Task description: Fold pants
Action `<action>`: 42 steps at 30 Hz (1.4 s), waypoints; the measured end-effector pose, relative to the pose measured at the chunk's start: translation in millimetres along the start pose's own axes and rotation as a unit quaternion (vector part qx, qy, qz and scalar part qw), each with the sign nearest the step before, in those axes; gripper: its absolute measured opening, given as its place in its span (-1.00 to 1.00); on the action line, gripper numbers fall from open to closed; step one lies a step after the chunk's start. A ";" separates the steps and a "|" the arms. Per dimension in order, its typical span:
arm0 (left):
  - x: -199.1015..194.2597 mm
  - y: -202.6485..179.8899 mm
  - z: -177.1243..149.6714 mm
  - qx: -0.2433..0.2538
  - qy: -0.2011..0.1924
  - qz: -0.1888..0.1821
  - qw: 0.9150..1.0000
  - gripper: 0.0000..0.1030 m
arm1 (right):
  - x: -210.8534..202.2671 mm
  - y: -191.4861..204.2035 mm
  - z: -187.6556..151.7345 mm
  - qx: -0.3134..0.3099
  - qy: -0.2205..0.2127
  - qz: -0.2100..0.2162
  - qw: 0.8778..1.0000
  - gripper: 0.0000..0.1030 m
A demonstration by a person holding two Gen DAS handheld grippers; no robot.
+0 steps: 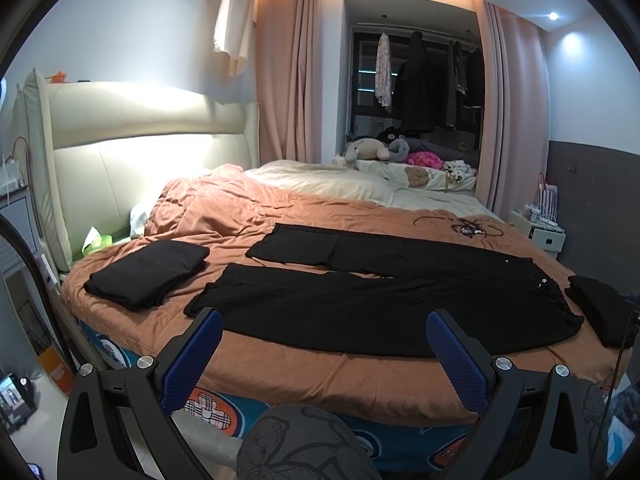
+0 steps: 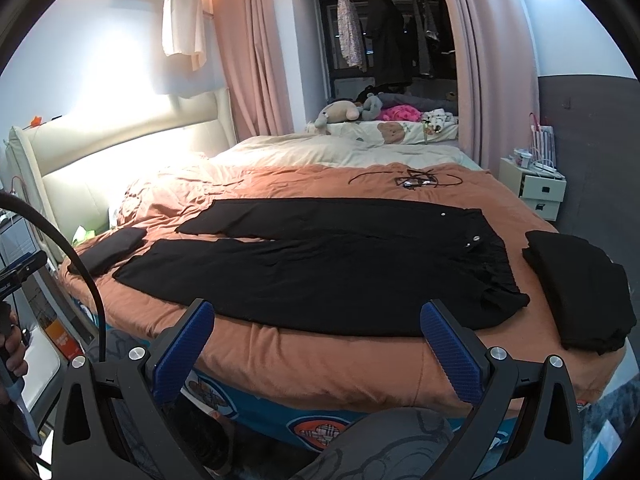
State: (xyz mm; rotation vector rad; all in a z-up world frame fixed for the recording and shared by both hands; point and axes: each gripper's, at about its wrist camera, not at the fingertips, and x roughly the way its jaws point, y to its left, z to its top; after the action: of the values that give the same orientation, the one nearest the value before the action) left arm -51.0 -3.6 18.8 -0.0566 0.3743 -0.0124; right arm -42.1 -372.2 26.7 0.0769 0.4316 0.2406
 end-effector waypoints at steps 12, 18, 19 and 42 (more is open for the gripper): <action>15.5 10.9 -2.5 -0.011 0.013 0.004 1.000 1.00 | 21.8 4.3 3.4 0.004 0.012 -0.010 1.000 1.00; 39.9 17.3 -0.4 -0.011 0.035 0.007 0.999 1.00 | 39.0 3.7 11.3 0.015 0.018 -0.021 1.000 1.00; 42.7 19.9 -0.2 -0.011 0.038 0.007 0.999 1.00 | 41.3 3.7 12.6 0.017 0.019 -0.022 0.999 1.00; 134.6 64.7 11.0 -0.053 0.130 0.020 0.990 1.00 | 124.5 -10.5 54.2 0.054 0.088 -0.061 0.993 1.00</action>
State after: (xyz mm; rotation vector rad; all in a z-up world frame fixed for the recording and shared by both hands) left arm 78.4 58.6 -23.7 -0.1533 0.6362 0.0410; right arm 92.7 -352.9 24.2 0.1346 0.6227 0.1042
